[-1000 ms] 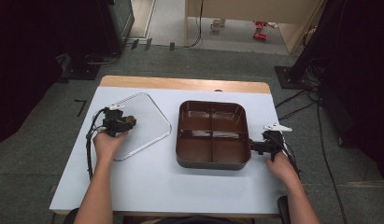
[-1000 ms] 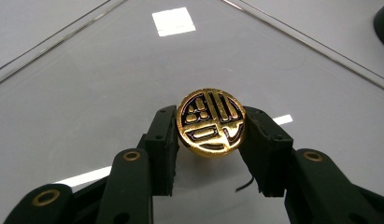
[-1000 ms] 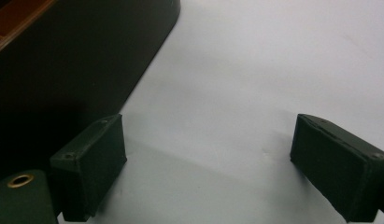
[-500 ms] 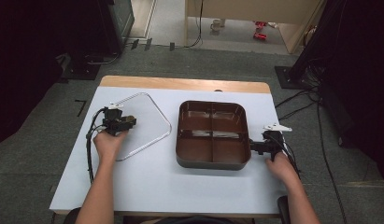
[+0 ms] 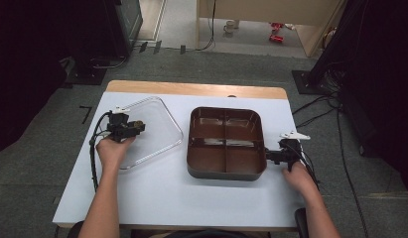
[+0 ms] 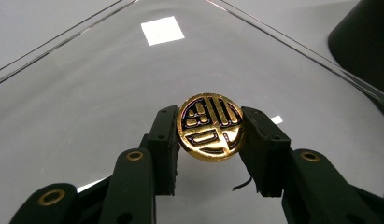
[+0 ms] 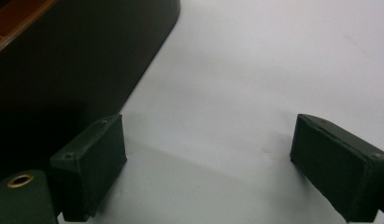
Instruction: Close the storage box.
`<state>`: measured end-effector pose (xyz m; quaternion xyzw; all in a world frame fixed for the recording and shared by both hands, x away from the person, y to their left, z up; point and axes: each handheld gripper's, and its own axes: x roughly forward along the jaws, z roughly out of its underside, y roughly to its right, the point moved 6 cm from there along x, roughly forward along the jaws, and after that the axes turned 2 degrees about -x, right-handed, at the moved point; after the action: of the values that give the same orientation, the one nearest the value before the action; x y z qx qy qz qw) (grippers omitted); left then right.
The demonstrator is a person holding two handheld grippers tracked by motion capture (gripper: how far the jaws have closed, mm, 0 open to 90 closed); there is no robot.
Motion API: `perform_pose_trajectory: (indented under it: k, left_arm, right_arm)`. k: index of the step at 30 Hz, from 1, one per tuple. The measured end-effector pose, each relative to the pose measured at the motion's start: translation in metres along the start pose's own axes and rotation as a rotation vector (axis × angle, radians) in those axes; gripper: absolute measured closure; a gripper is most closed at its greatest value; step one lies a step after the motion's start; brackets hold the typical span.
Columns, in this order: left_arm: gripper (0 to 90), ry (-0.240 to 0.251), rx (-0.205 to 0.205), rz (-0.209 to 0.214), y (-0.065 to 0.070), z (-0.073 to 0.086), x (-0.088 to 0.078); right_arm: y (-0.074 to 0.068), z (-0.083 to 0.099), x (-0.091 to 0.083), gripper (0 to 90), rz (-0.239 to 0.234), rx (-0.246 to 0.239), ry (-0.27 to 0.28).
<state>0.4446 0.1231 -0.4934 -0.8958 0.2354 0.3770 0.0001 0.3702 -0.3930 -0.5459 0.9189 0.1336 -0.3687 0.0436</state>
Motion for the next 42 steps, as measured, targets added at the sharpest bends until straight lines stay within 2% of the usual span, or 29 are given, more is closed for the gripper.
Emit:
perform_pose_trajectory:
  k: [4, 9, 14, 21, 26, 28, 30, 31, 34, 39, 42]
  left_arm:
    - [59.6, 0.041, 0.003, 0.035, 0.007, -0.010, -0.015]
    - [59.6, 0.067, 0.054, 0.053, 0.023, -0.024, -0.028]
    - [59.6, 0.077, 0.090, 0.105, 0.043, -0.033, -0.033]
    - [59.6, 0.072, 0.101, 0.157, 0.058, -0.037, -0.033]
    - [59.7, 0.069, 0.137, 0.194, 0.075, -0.040, -0.028]
    - [59.7, 0.068, 0.139, 0.203, 0.078, -0.040, -0.027]
    - [59.6, 0.058, 0.150, 0.225, 0.088, -0.040, -0.022]
    - [59.7, 0.058, 0.150, 0.225, 0.088, -0.040, -0.022]
    - [59.7, 0.041, 0.171, 0.242, 0.100, -0.039, -0.017]
    - [59.7, 0.027, 0.182, 0.256, 0.112, -0.037, -0.011]
    - [59.6, 0.012, 0.185, 0.284, 0.125, -0.042, -0.008]
  right_arm:
    - [0.000, 0.000, 0.000, 10.0, 0.000, 0.000, 0.000]
    - [0.000, 0.000, 0.000, 10.0, 0.000, 0.000, 0.000]
    - [0.000, 0.000, 0.000, 10.0, 0.000, 0.000, 0.000]
    - [0.000, 0.000, 0.000, 10.0, 0.000, 0.000, 0.000]
    - [0.000, 0.000, 0.000, 10.0, 0.000, 0.000, 0.000]
    - [0.000, 0.000, 0.000, 10.0, 0.000, 0.000, 0.000]
    - [0.000, 0.000, 0.000, 10.0, 0.000, 0.000, 0.000]
    - [0.000, 0.000, 0.000, 10.0, 0.000, 0.000, 0.000]
    - [0.000, 0.000, 0.000, 9.9, 0.000, 0.000, 0.000]
    - [0.000, 0.000, 0.000, 10.0, 0.000, 0.000, 0.000]
    - [0.000, 0.000, 0.000, 10.0, 0.000, 0.000, 0.000]
